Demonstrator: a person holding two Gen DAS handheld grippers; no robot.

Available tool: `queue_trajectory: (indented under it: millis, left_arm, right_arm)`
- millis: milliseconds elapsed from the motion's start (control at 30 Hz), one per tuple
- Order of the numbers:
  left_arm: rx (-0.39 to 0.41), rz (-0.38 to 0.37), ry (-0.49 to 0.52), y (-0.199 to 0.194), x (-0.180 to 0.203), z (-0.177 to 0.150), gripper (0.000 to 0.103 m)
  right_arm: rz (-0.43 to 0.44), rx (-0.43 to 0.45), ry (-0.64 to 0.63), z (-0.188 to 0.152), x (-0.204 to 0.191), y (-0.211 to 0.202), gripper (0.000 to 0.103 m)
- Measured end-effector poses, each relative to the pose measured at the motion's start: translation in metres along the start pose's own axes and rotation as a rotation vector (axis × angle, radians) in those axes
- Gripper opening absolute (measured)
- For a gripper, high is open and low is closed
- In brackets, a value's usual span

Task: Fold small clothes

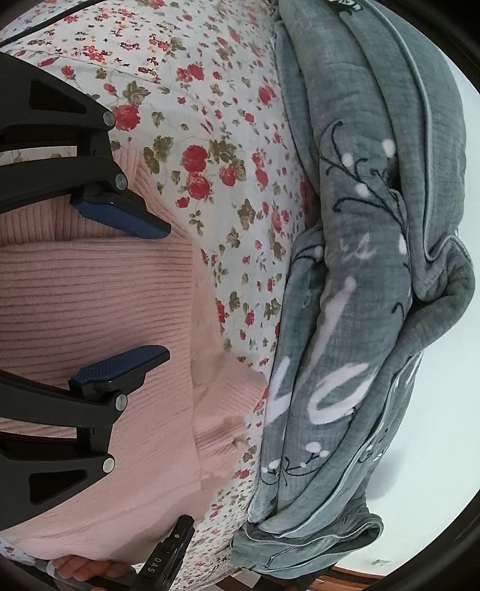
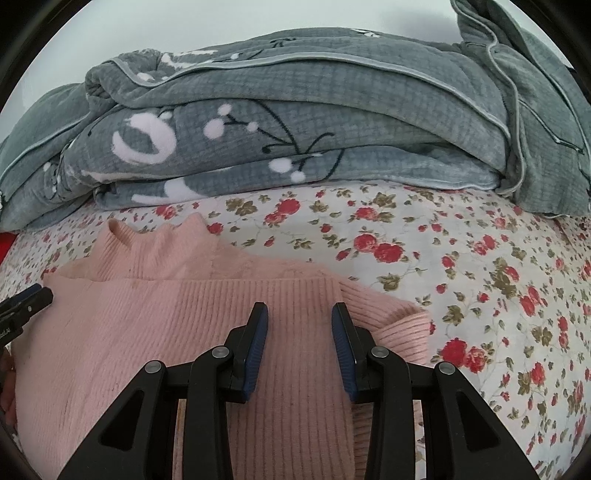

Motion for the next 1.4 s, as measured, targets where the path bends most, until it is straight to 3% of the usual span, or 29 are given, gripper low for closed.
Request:
queue_trajectory:
  millis: [600, 733, 800, 833, 967, 1067, 1133, 1233, 1400]
  left_arm:
    - [-0.012, -0.020, -0.004, 0.002, 0.000, -0.001, 0.058]
    - [-0.007, -0.046, -0.013, 0.000, -0.002, -0.001, 0.059]
    - [-0.003, -0.056, -0.017, -0.001, -0.003, -0.001, 0.059]
    - [0.004, -0.067, -0.020, -0.003, -0.003, -0.001, 0.060]
    - [0.053, -0.182, -0.085, -0.016, -0.014, -0.001, 0.062]
    - [0.087, -0.269, -0.164, -0.026, -0.027, -0.006, 0.063]
    - [0.101, -0.270, -0.190, -0.031, -0.033, -0.009, 0.063]
    - [0.111, -0.252, -0.213, -0.037, -0.038, -0.016, 0.063]
    - [0.101, -0.208, -0.264, -0.044, -0.054, -0.031, 0.063]
  right_arm:
    - [-0.002, 0.033, 0.010, 0.000, 0.000, -0.005, 0.042]
    - [-0.134, 0.102, -0.059, 0.002, -0.014, -0.037, 0.042]
    - [-0.086, 0.137, -0.081, -0.003, -0.028, -0.060, 0.049]
    - [-0.029, 0.132, -0.103, -0.011, -0.043, -0.072, 0.054]
    - [0.050, 0.101, -0.202, -0.040, -0.096, -0.083, 0.055]
    - [0.019, 0.055, -0.261, -0.064, -0.126, -0.066, 0.055]
    - [-0.037, 0.020, -0.263, -0.078, -0.128, -0.050, 0.056]
    - [-0.072, 0.037, -0.248, -0.079, -0.125, -0.055, 0.056]
    - [-0.058, -0.003, -0.252, -0.089, -0.128, -0.066, 0.054]
Point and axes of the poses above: each gripper's, at about its wrist camera, not at the fingertips, and y roughly the way its jaws point, x to its right, z to its top, the point moved 2 cm from there along y, roughly the way its jaws point, and after that the axes turned 2 degrees about y, right-handed, at the moved point
